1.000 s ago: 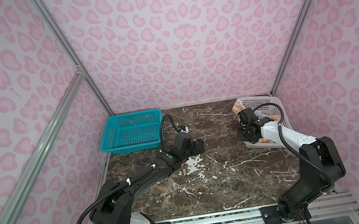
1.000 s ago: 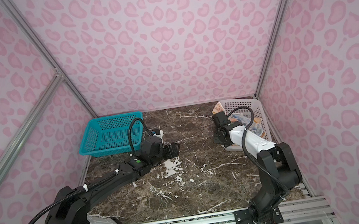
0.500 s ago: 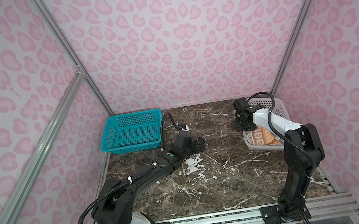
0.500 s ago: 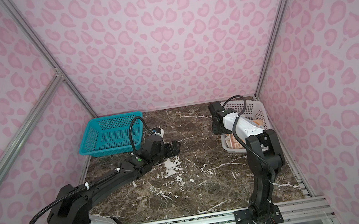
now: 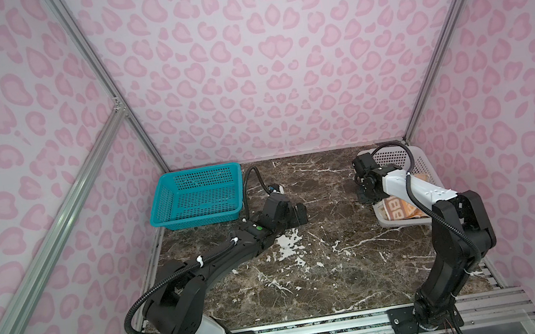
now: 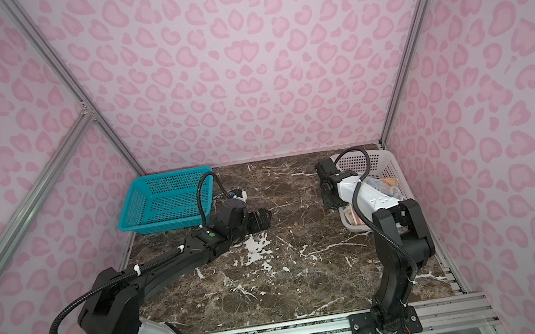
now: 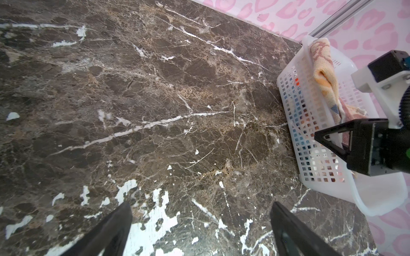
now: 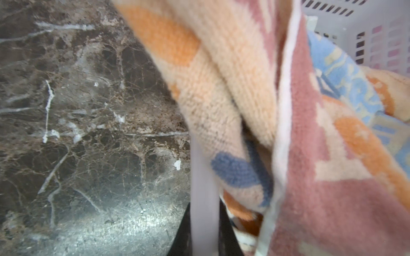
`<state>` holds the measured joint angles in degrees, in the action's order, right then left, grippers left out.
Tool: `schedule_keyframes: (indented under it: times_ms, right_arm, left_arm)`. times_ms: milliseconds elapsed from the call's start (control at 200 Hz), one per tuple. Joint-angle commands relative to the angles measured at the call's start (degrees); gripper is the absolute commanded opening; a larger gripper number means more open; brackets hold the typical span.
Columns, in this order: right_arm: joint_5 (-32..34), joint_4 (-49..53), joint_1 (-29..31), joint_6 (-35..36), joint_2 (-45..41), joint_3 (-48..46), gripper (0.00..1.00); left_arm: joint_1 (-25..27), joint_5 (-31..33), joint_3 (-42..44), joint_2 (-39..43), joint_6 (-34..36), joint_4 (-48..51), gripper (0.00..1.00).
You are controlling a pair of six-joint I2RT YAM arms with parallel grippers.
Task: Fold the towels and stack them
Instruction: 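Lower the right gripper into the white basket and pinch the top towel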
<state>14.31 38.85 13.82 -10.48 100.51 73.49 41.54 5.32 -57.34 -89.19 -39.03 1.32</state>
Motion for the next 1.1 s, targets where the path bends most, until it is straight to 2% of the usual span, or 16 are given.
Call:
schedule_keyframes:
  times_ms: [0, 140, 340, 425, 585, 675, 730, 800, 875, 980, 1095]
  right_arm:
    - [4.8, -1.1, 0.4, 6.7, 1.4, -0.1, 0.0]
    - [8.0, -3.9, 0.3, 10.1, 3.9, -0.3, 0.0]
    - [9.7, -3.3, 0.2, 9.6, 7.1, 1.7, 0.0]
    - [7.4, -3.6, 0.2, 8.5, 5.6, 1.5, 0.17]
    - [5.0, -3.4, -0.8, 6.4, 0.2, 1.6, 0.53]
    - [4.5, -1.6, -1.8, 5.4, -3.0, 2.9, 0.64]
    - [4.0, -0.9, -2.8, 4.3, -5.5, 3.3, 0.74]
    - [3.5, -0.3, -5.1, 0.8, -8.6, 3.2, 0.83]
    - [1.6, 0.8, -8.6, -3.4, -10.5, 2.5, 0.87]
    - [1.0, 0.0, -11.4, -6.4, -10.6, -0.4, 0.87]
    - [-2.2, -0.9, -14.0, -7.1, -8.4, -2.0, 0.79]
  left_arm:
    - [-0.1, -0.6, -2.0, -1.2, -1.1, -2.3, 0.98]
    - [-0.2, -0.5, -4.2, -2.9, -0.7, -1.8, 0.98]
    - [-0.1, -1.1, -6.4, -5.1, -0.9, -1.8, 0.98]
    - [-0.2, -1.3, -6.9, -5.7, -0.9, -1.8, 0.98]
    - [-0.1, -1.5, -6.9, -5.0, -0.6, -1.3, 0.98]
    - [-0.1, -1.1, -6.6, -3.8, -0.4, -0.8, 0.98]
    - [-0.2, -1.1, -6.4, -3.2, -0.2, -0.6, 0.98]
    - [-0.1, -1.6, -6.3, -2.4, 0.3, -0.7, 0.98]
    - [-0.1, -1.6, -6.4, -2.0, 0.2, -0.6, 0.98]
    - [0.0, -1.9, -6.6, -2.2, 0.0, -1.0, 0.98]
    - [0.1, -2.6, -7.5, -2.9, -0.1, -1.0, 0.98]
